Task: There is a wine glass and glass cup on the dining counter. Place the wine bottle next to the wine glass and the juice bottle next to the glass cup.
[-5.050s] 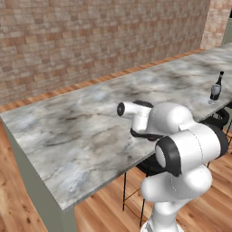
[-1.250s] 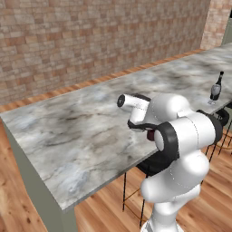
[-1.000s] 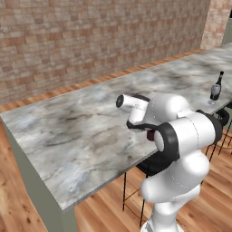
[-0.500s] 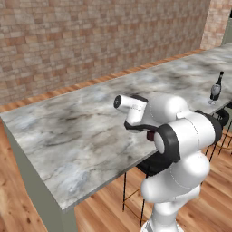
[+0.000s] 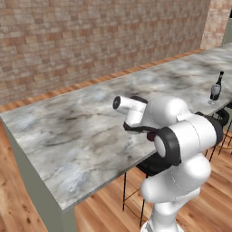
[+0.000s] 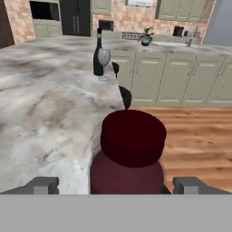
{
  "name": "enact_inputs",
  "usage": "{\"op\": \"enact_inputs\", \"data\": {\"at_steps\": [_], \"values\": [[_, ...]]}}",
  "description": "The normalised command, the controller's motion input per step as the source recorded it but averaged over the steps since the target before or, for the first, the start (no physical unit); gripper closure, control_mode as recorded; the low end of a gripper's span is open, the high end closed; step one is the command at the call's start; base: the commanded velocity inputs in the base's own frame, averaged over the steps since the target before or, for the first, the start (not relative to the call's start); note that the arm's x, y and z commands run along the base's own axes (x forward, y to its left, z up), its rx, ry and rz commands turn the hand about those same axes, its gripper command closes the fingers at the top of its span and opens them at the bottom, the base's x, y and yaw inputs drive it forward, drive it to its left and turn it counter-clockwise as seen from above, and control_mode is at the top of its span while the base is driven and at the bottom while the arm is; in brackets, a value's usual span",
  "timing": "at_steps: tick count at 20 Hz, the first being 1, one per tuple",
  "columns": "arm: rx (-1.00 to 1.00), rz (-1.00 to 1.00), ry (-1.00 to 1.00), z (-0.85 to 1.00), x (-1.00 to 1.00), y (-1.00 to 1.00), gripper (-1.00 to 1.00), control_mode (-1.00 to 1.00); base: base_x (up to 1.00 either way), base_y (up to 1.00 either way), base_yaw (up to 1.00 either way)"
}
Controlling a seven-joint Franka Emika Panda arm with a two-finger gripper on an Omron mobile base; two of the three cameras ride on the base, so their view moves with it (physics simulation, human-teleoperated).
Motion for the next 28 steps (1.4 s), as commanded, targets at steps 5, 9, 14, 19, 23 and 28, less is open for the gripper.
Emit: {"op": "enact_inputs", "data": {"at_steps": [5, 9, 14, 19, 23, 28], "values": [[0.00, 0.00, 0.00, 0.00, -0.16, 0.10, -1.00, -1.00, 0.00, 0.00, 0.00], [0.00, 0.00, 0.00, 0.06, -0.19, 0.11, -1.00, -1.00, 0.00, 0.00, 0.00], [0.00, 0.01, 0.00, 0.16, -0.24, 0.11, -1.00, -1.00, 0.00, 0.00, 0.00], [0.00, 0.06, 0.01, 0.29, -0.28, 0.05, -1.00, -1.00, 0.00, 0.00, 0.00], [0.00, 0.06, 0.06, 0.33, -0.31, 0.00, -1.00, -1.00, 0.00, 0.00, 0.00], [0.02, 0.12, 0.16, 0.28, -0.32, 0.00, -1.00, -1.00, 0.00, 0.00, 0.00]]}}
